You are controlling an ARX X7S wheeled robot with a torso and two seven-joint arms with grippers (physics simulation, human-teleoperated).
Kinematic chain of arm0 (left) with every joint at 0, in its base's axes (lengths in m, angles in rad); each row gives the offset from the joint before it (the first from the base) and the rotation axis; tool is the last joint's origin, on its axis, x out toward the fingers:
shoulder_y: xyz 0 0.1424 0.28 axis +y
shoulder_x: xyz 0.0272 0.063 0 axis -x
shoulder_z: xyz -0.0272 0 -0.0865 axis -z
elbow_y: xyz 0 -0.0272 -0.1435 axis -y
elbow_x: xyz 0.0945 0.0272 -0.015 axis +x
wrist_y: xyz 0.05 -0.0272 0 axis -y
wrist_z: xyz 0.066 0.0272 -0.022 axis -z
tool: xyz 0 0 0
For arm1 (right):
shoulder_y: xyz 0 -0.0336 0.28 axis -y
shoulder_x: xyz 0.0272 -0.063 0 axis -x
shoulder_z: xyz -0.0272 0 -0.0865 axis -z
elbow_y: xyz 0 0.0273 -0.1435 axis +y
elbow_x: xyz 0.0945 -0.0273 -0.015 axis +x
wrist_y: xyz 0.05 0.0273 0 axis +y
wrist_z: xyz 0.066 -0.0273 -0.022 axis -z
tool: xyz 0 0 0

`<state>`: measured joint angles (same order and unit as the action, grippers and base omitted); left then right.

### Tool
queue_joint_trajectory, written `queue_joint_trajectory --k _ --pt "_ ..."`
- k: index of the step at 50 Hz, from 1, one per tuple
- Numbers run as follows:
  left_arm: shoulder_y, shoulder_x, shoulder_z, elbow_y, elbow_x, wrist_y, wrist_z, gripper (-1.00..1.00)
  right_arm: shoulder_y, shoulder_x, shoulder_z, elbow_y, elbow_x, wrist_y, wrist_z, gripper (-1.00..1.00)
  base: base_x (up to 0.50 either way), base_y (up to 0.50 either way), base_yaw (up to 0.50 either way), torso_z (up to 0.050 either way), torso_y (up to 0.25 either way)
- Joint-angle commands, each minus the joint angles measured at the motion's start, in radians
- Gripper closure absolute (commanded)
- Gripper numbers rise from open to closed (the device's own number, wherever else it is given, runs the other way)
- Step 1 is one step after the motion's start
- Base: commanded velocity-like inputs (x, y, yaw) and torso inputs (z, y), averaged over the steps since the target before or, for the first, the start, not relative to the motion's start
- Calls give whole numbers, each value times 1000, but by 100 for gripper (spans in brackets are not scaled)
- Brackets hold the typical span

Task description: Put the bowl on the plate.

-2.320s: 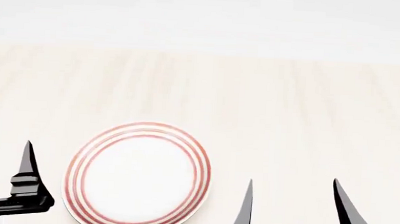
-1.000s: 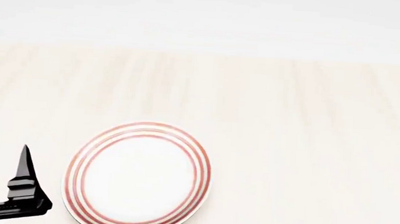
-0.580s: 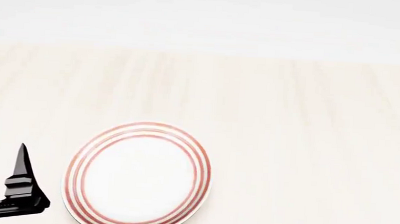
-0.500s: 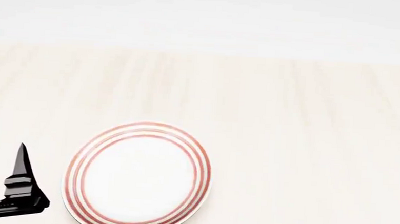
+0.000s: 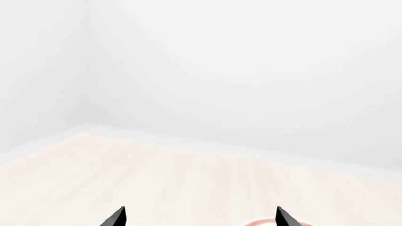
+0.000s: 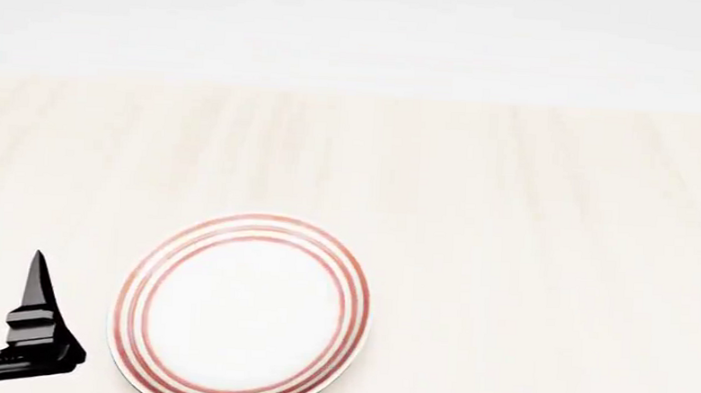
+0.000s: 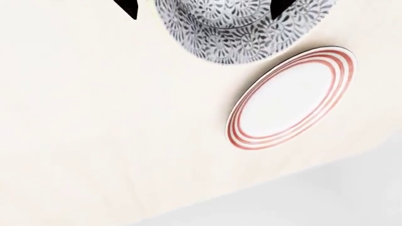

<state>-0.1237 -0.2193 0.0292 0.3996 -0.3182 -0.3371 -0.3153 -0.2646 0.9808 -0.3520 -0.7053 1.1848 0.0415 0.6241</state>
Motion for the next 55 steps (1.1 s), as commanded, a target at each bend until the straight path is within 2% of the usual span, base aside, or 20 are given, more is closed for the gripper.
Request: queue_joint_trajectory --k 1,26,47,55 --pt "10 23 -2 -10 46 24 -16 -100 -43 -31 43 40 0 -62 -91 -100 0 0 0 0 0" --pt "17 6 6 -4 31 33 -28 -100 -102 -59 59 104 -12 -129 -152 -100 0 0 0 0 0" --pt "19 -6 5 11 15 27 -41 -100 70 -130 -7 253 45 -37 -234 -100 0 0 0 0 0" --pt "22 -9 7 17 10 26 -46 -100 49 -137 -7 273 47 -51 -253 -100 0 0 0 0 0"
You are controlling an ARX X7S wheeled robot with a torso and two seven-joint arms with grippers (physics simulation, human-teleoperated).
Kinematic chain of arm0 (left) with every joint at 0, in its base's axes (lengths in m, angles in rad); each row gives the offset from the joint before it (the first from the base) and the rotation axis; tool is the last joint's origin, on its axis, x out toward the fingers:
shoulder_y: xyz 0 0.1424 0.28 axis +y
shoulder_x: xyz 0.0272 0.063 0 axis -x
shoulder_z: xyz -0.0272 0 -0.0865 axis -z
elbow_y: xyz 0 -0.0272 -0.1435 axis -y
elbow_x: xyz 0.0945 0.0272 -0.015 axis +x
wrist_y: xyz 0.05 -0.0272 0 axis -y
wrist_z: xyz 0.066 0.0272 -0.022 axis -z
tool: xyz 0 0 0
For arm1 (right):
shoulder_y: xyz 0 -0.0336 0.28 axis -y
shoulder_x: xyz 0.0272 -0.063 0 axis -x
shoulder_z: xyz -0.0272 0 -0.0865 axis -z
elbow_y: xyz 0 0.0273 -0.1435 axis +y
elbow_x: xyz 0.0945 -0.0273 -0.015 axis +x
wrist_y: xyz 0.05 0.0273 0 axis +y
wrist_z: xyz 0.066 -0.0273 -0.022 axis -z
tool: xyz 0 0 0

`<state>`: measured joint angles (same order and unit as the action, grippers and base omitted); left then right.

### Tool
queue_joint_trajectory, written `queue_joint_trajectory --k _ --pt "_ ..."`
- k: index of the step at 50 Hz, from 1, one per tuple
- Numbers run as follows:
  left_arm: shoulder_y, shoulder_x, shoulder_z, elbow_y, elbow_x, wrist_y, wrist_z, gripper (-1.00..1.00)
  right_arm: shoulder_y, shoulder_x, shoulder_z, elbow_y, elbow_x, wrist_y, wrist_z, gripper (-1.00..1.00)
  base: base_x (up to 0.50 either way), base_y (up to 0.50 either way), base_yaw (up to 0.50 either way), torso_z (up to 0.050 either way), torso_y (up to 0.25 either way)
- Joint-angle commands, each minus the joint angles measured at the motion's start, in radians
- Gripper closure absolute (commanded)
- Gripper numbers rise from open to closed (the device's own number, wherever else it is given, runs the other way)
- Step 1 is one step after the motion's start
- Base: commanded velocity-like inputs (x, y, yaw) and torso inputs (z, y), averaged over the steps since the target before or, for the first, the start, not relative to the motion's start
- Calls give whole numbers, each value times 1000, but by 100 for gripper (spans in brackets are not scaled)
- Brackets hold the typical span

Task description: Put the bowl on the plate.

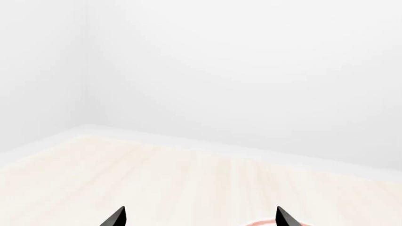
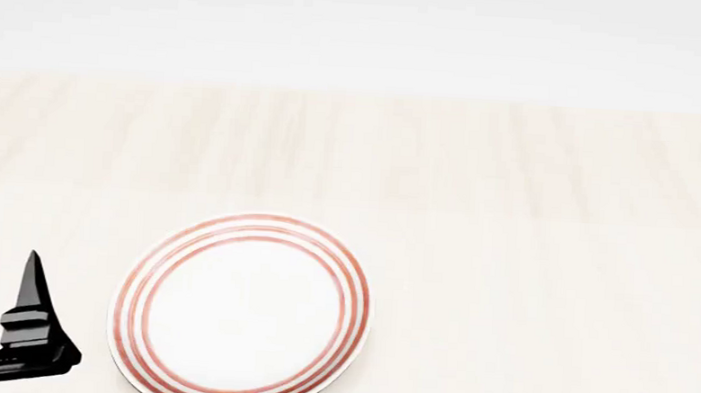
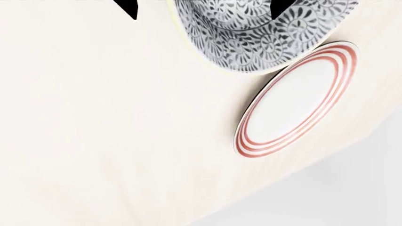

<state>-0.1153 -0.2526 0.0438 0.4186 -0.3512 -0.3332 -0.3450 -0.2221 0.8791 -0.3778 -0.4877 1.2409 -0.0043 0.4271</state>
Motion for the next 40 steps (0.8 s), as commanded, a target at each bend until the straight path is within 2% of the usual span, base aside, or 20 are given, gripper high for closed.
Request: queue_joint_trajectory --k 1,23,24,34,40 --pt "14 24 -7 -2 43 22 -17 -100 5 -35 20 56 -8 -6 -57 -100 0 0 0 0 0" --pt "12 16 4 -5 38 24 -27 -100 -4 -34 8 79 -1 8 -65 -100 0 0 0 0 0" --pt "11 16 4 -5 37 24 -27 -100 -3 -31 4 74 -7 12 -64 100 0 0 0 0 0" --pt "9 14 9 -12 34 26 -30 -100 32 -9 -24 -1 -42 69 -4 100 0 0 0 0 0" --pt "9 12 8 -14 30 29 -32 -100 67 14 -30 -87 -127 91 40 100 0 0 0 0 0"
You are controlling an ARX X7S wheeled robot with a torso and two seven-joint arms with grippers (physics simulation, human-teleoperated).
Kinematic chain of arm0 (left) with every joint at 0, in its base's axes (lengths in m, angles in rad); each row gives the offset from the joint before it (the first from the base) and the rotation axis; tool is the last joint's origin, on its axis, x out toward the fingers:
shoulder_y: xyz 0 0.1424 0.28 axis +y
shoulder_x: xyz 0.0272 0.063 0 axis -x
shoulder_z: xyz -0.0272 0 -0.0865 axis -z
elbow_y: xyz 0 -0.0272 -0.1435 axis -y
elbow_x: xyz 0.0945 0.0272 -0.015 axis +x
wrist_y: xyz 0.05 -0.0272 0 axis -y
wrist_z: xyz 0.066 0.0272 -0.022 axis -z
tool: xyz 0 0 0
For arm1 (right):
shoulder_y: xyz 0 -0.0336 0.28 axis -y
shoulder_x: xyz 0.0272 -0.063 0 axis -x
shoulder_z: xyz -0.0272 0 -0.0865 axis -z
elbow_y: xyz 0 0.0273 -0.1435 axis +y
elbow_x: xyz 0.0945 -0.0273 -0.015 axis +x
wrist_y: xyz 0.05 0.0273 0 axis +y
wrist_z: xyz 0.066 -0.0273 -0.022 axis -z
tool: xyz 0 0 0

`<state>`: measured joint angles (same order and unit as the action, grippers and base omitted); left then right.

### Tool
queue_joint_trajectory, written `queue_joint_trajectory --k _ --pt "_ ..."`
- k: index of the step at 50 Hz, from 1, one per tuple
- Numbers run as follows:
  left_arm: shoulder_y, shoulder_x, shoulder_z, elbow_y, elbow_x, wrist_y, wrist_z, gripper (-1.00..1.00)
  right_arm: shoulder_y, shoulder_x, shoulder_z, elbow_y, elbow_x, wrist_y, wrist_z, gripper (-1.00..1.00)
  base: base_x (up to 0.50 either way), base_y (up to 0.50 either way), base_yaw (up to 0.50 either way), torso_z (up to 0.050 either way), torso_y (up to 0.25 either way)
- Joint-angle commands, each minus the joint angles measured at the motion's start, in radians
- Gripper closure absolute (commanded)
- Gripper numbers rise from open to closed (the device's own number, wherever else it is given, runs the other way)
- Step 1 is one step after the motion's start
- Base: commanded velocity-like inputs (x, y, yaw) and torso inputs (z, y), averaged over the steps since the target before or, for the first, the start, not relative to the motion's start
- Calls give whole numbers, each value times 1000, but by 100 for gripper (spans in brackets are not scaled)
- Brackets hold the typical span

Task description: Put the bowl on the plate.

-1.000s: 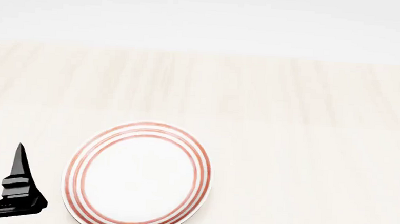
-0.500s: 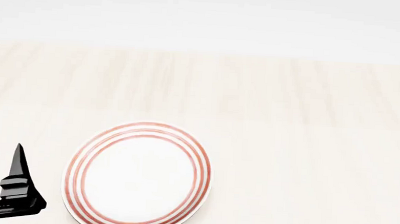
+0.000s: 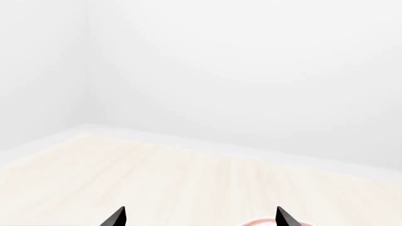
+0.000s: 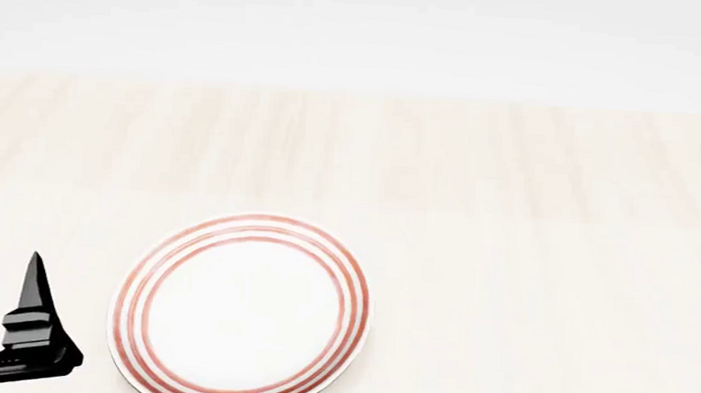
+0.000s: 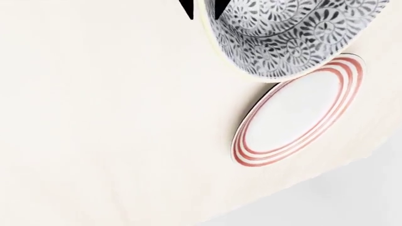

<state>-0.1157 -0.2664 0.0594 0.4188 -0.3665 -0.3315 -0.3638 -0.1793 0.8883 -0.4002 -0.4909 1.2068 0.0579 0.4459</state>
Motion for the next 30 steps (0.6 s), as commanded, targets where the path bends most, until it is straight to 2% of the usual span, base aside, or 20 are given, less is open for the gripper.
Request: queue_joint_trajectory --k 1,9,17,30 --pt "9 26 -6 -14 45 27 -14 -100 30 6 -4 -95 -100 26 23 100 0 0 0 0 0" --pt "7 25 2 -14 45 27 -17 -100 187 3 -41 -176 -233 128 62 100 0 0 0 0 0" --pt "3 22 3 -12 38 22 -21 -100 332 -1 -59 -216 -283 233 112 100 0 0 0 0 0" --pt "4 18 9 0 32 15 -28 -100 526 -38 -31 -155 -245 263 42 100 0 0 0 0 0"
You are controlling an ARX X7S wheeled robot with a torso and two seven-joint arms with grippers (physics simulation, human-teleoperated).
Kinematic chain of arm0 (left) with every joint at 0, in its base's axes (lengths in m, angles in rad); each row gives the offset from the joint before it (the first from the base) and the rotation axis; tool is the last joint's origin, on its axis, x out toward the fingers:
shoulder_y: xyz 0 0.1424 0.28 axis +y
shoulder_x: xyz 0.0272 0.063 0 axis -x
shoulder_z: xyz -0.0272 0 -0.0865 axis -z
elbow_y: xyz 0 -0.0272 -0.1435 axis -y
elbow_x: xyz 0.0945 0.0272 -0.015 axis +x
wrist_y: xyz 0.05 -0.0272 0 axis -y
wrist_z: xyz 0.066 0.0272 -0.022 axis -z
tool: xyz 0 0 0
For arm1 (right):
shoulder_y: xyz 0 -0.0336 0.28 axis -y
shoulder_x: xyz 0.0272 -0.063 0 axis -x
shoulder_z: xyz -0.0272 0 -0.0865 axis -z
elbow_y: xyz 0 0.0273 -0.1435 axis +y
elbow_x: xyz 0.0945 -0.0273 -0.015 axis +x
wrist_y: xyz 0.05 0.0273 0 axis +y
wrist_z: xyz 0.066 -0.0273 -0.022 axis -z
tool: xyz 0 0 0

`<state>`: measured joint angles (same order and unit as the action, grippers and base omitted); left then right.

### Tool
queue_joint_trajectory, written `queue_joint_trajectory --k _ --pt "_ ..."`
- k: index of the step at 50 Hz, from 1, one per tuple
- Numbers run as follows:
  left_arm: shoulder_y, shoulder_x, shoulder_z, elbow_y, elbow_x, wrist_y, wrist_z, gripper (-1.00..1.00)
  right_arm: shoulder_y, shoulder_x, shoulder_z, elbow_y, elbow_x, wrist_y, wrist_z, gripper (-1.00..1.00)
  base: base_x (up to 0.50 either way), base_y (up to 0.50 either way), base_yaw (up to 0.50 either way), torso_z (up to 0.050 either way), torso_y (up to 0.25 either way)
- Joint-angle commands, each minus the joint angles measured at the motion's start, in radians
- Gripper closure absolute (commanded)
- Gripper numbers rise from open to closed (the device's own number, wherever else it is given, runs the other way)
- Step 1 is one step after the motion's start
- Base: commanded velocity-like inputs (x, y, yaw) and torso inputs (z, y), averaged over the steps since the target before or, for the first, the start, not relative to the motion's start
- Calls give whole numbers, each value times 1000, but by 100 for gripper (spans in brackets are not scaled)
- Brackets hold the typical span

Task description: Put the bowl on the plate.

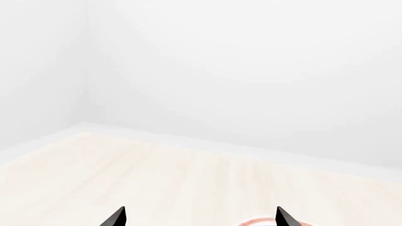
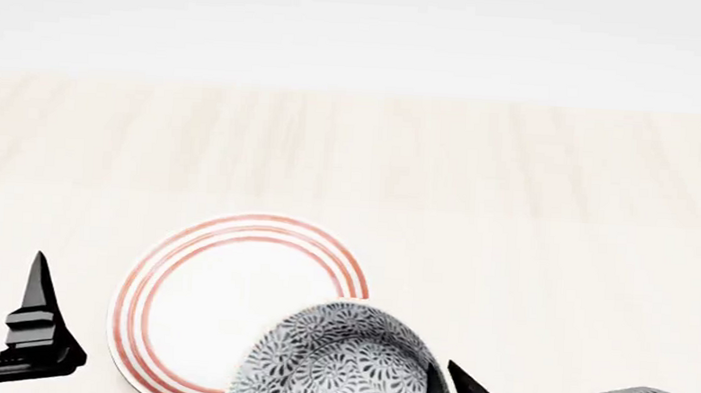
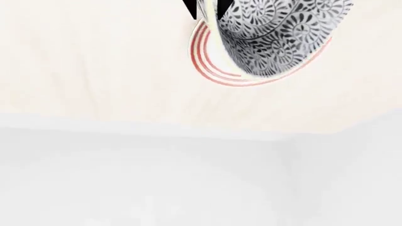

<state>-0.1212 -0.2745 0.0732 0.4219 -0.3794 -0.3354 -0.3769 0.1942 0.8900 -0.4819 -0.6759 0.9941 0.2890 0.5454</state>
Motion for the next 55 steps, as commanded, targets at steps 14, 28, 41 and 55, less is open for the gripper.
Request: queue_joint_trajectory --k 14,28,41,55 --pt "15 21 11 5 47 20 -19 -100 393 -162 75 300 109 83 -167 100 0 0 0 0 0" --pt "18 16 11 -2 37 28 -19 -100 642 -385 20 765 172 114 -423 100 0 0 0 0 0" --pt "35 12 8 6 28 41 -22 -100 737 -553 46 1190 196 26 -655 100 0 0 0 0 0" --pt "36 7 9 6 22 44 -27 -100 789 -601 52 1338 263 93 -781 100 0 0 0 0 1"
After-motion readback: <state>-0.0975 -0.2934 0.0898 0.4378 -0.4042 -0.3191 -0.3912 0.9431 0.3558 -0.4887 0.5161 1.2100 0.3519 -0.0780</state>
